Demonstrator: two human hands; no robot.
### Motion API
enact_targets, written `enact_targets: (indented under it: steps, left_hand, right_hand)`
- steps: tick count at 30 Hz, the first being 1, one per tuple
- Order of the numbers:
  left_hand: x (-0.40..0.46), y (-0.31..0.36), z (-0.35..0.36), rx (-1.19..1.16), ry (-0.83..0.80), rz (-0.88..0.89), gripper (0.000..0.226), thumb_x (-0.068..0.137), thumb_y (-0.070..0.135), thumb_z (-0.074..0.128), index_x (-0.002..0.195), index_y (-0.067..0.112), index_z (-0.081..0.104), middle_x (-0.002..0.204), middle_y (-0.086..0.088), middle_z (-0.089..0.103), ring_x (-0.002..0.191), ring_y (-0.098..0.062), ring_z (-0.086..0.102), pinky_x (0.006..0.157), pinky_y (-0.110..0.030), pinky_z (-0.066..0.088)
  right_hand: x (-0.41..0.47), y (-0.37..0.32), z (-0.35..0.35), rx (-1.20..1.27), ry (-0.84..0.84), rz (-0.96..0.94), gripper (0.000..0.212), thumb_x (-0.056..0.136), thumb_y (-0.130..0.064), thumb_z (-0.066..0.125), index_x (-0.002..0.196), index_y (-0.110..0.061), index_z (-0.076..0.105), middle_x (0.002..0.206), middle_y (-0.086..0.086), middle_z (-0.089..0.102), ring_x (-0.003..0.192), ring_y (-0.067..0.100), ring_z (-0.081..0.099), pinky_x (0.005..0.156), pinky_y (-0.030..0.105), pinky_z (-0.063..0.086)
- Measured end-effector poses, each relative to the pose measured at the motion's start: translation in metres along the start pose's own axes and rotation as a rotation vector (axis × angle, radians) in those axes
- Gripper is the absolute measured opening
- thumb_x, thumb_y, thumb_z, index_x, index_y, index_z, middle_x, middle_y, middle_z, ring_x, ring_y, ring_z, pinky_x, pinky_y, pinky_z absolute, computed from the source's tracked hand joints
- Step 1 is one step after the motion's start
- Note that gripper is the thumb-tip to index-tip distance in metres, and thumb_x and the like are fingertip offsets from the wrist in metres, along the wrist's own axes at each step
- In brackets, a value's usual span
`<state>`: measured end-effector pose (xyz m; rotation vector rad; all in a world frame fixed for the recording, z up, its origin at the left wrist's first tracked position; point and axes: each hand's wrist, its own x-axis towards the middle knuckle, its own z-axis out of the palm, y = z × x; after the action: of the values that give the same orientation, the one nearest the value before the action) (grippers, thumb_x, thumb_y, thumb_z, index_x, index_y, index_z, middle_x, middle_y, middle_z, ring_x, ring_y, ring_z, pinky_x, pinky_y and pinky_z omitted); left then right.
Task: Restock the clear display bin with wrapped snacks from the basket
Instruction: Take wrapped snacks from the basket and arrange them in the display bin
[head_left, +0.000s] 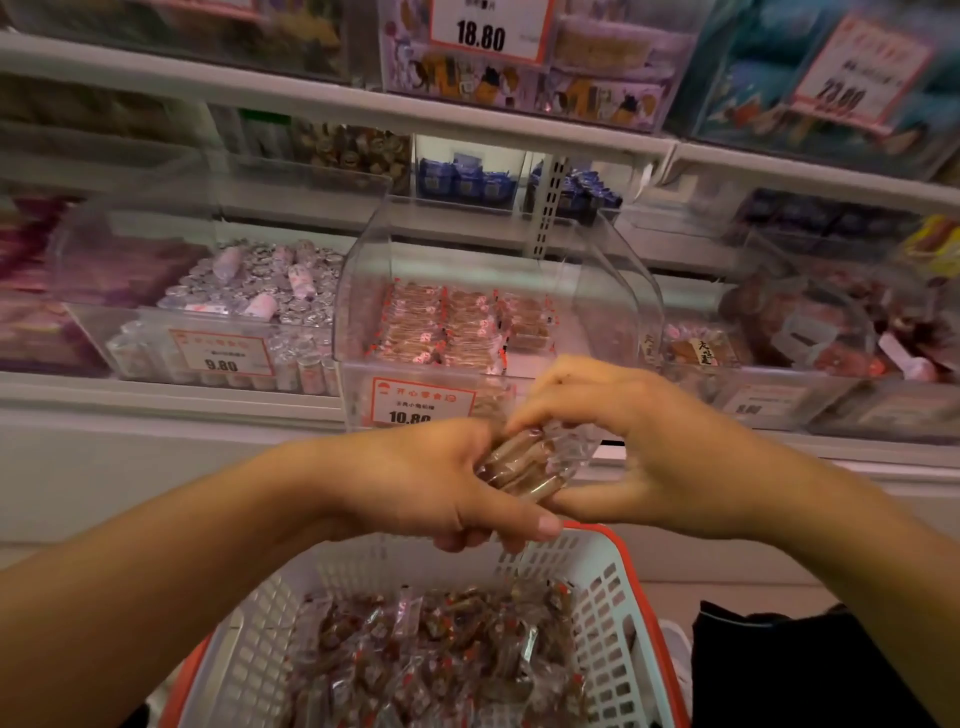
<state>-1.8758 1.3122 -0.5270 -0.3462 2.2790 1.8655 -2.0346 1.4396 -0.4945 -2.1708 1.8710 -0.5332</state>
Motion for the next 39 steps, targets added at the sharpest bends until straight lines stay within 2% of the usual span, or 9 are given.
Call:
enact_targets:
  steps: [5,8,12,16,20,26,29,32,39]
  left_hand:
    - [0.005,0.02,-0.015,0.051,0.19,0.012,0.044,0.071,0.017,0.085,0.103,0.003,0.058,0.063,0.002,0.059,0.049,-0.009,0.045,0.041,-0.02,0.033]
    - [0.007,0.025,-0.037,-0.104,0.42,0.086,0.055,0.067,0.023,0.086,0.113,0.018,0.057,0.089,0.004,0.072,0.067,-0.009,0.066,0.051,-0.02,0.048]
    - [0.008,0.013,-0.06,0.527,0.828,0.307,0.033,0.084,0.029,0.071,0.114,0.027,0.06,0.1,0.013,0.066,0.085,0.002,0.063,0.076,-0.019,0.054]
    - [0.008,-0.004,-0.067,1.082,0.786,0.189,0.024,0.096,0.036,0.049,0.113,0.021,0.057,0.109,-0.001,0.063,0.098,-0.019,0.058,0.086,-0.038,0.049]
    - [0.006,-0.006,-0.069,1.083,0.766,0.147,0.023,0.098,0.039,0.041,0.108,0.022,0.052,0.105,-0.002,0.061,0.095,-0.023,0.056,0.081,-0.039,0.047]
    - [0.009,-0.009,-0.069,1.097,0.761,0.113,0.025,0.098,0.04,0.036,0.108,0.023,0.052,0.106,-0.001,0.062,0.095,-0.024,0.059,0.081,-0.042,0.05]
    - [0.01,-0.009,-0.069,1.097,0.765,0.114,0.025,0.098,0.038,0.036,0.108,0.022,0.052,0.104,-0.002,0.063,0.093,-0.025,0.059,0.08,-0.042,0.05]
    - [0.011,-0.01,-0.069,1.096,0.773,0.122,0.023,0.098,0.036,0.035,0.107,0.023,0.052,0.102,-0.002,0.063,0.089,-0.025,0.06,0.077,-0.042,0.051]
    - [0.012,-0.012,-0.069,1.088,0.775,0.136,0.025,0.098,0.037,0.034,0.108,0.024,0.052,0.101,-0.001,0.064,0.088,-0.023,0.06,0.077,-0.042,0.051]
  right_hand:
    - [0.021,-0.008,-0.025,-0.24,-0.014,-0.026,0.032,0.071,-0.038,0.081,0.096,-0.026,0.066,0.087,-0.015,0.058,0.08,0.006,0.054,0.07,0.021,0.045]
    - [0.046,0.01,-0.048,-0.144,0.018,0.139,0.028,0.071,-0.032,0.081,0.096,-0.027,0.068,0.084,-0.011,0.066,0.075,0.005,0.059,0.065,0.018,0.046]
    - [0.101,0.057,-0.061,-0.379,-0.026,0.345,0.027,0.075,-0.033,0.081,0.092,-0.016,0.069,0.085,0.001,0.068,0.076,0.016,0.063,0.069,0.034,0.052]
    - [0.145,0.088,-0.046,-0.66,-0.252,0.529,0.027,0.073,-0.034,0.08,0.07,-0.014,0.063,0.068,0.002,0.061,0.061,0.021,0.059,0.051,0.03,0.047]
    - [0.169,0.108,-0.024,-0.624,-0.427,0.586,0.027,0.075,-0.039,0.083,0.076,-0.016,0.07,0.074,-0.002,0.068,0.068,0.018,0.064,0.056,0.026,0.049]
    - [0.17,0.123,-0.005,-0.627,-0.319,0.592,0.029,0.077,-0.027,0.082,0.097,-0.011,0.069,0.095,0.006,0.069,0.088,0.024,0.066,0.07,0.032,0.052]
    - [0.169,0.123,-0.003,-0.661,-0.307,0.603,0.018,0.076,-0.019,0.079,0.086,-0.014,0.064,0.087,0.005,0.066,0.078,0.022,0.064,0.058,0.03,0.046]
    - [0.167,0.123,-0.004,-0.699,-0.238,0.601,0.027,0.073,-0.015,0.08,0.069,-0.019,0.053,0.074,0.001,0.057,0.063,0.017,0.057,0.046,0.025,0.037]
    - [0.166,0.125,0.002,-0.67,-0.257,0.608,0.03,0.078,-0.016,0.079,0.068,-0.019,0.051,0.075,0.002,0.057,0.064,0.017,0.056,0.052,0.027,0.041]
